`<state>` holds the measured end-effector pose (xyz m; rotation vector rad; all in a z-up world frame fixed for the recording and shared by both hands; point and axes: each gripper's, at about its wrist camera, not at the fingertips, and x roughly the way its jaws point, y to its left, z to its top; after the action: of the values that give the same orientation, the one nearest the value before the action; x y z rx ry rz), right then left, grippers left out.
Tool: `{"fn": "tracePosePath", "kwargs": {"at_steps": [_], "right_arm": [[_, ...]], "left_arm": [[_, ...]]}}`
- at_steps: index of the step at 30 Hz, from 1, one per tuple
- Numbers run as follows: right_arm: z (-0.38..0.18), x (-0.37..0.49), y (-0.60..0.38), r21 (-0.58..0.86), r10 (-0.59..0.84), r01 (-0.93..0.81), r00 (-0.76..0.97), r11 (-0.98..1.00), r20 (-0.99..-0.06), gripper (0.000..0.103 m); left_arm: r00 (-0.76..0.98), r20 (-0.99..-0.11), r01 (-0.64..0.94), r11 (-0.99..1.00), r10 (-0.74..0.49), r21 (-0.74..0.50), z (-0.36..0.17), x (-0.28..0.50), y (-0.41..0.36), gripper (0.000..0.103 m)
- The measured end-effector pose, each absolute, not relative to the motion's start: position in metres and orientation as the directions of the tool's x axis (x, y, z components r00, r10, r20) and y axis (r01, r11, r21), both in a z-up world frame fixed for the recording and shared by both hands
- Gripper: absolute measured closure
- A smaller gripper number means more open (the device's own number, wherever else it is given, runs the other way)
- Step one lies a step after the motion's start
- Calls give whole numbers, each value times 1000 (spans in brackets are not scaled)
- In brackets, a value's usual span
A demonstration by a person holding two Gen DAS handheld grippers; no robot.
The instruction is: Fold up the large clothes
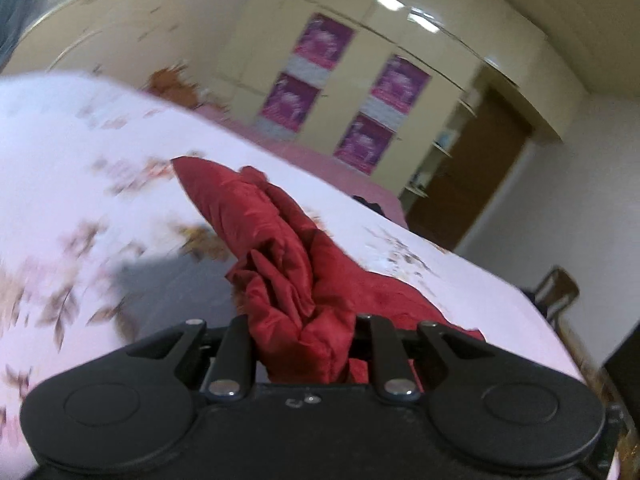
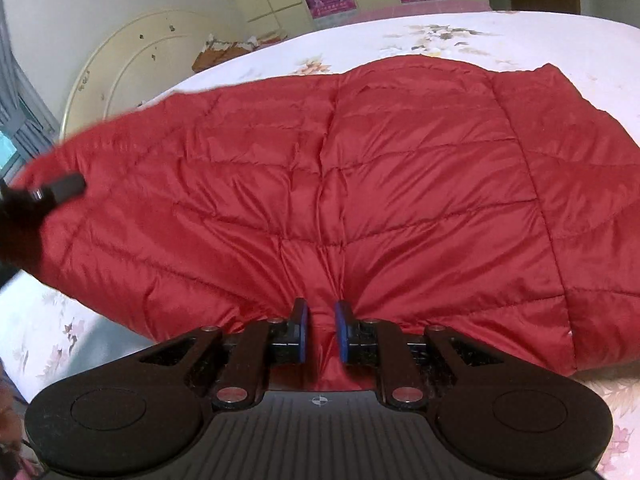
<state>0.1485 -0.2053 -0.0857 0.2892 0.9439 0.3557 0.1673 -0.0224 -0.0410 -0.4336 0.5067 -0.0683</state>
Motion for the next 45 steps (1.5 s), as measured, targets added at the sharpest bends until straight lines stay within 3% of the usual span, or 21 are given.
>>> {"fn": "tracePosePath", "kwargs": {"at_steps": [3, 6, 11, 13, 16, 22, 30, 31, 32, 33, 35, 36, 37, 38, 41, 42, 43, 45], "right_arm": [[-85, 145, -214, 436, 439, -142, 539, 889, -719, 87], [-58, 131, -248, 506, 426, -75, 651, 859, -628, 87], [-35, 126, -327, 258, 73, 103, 804, 961, -590, 87], [-44, 133, -356, 245, 34, 158, 773, 956, -633, 87], [-64, 142, -373, 302, 140, 115, 697, 946, -703, 87], [-73, 138, -390, 403, 265, 51, 677, 914, -686, 87], [-82, 155, -406, 513, 376, 34, 639, 858, -671, 87], [-82, 155, -407, 517, 384, 28, 635, 855, -670, 86], [-82, 155, -409, 526, 394, 25, 632, 850, -667, 86], [-83, 155, -412, 536, 402, 27, 629, 844, -666, 86], [-86, 156, -424, 566, 412, 55, 627, 823, -661, 86], [-86, 155, -432, 581, 407, 82, 633, 810, -658, 67], [-85, 151, -441, 579, 377, 116, 654, 807, -656, 35], [-81, 146, -451, 578, 342, 139, 687, 804, -641, 24], [-67, 139, -475, 636, 355, 134, 735, 760, -578, 21], [-61, 139, -480, 664, 372, 118, 751, 738, -546, 21], [-54, 141, -481, 681, 385, 96, 764, 726, -518, 21], [-39, 154, -474, 701, 423, 39, 773, 712, -473, 21]], "left_arm": [[875, -449, 6, 933, -179, -359, -27, 170, -45, 85], [875, -449, 42, 952, -181, -303, -14, 171, -68, 85], [873, -453, 70, 967, -178, -245, -2, 175, -111, 85], [873, -452, 84, 969, -183, -231, 0, 178, -130, 85], [867, -457, 111, 971, -200, -213, 1, 182, -159, 86], [815, -512, 203, 962, -270, -183, -11, 199, -217, 86], [663, -675, 327, 936, -323, -127, -68, 227, -290, 84], [653, -684, 332, 935, -324, -125, -74, 228, -293, 78], [647, -687, 343, 931, -331, -125, -76, 229, -296, 61], [638, -686, 364, 922, -349, -131, -77, 228, -298, 58], [617, -679, 380, 906, -399, -187, -76, 225, -292, 38], [599, -681, 380, 898, -421, -221, -72, 223, -288, 38], [575, -679, 372, 885, -456, -279, -66, 220, -277, 36], [555, -660, 373, 861, -506, -347, -59, 214, -268, 30], [622, -548, 330, 822, -559, -464, -35, 193, -217, 32], [663, -529, 306, 837, -530, -454, -29, 191, -200, 36], [696, -526, 275, 858, -489, -434, -26, 193, -187, 47], [739, -540, 185, 892, -403, -412, -31, 207, -159, 52]]}}
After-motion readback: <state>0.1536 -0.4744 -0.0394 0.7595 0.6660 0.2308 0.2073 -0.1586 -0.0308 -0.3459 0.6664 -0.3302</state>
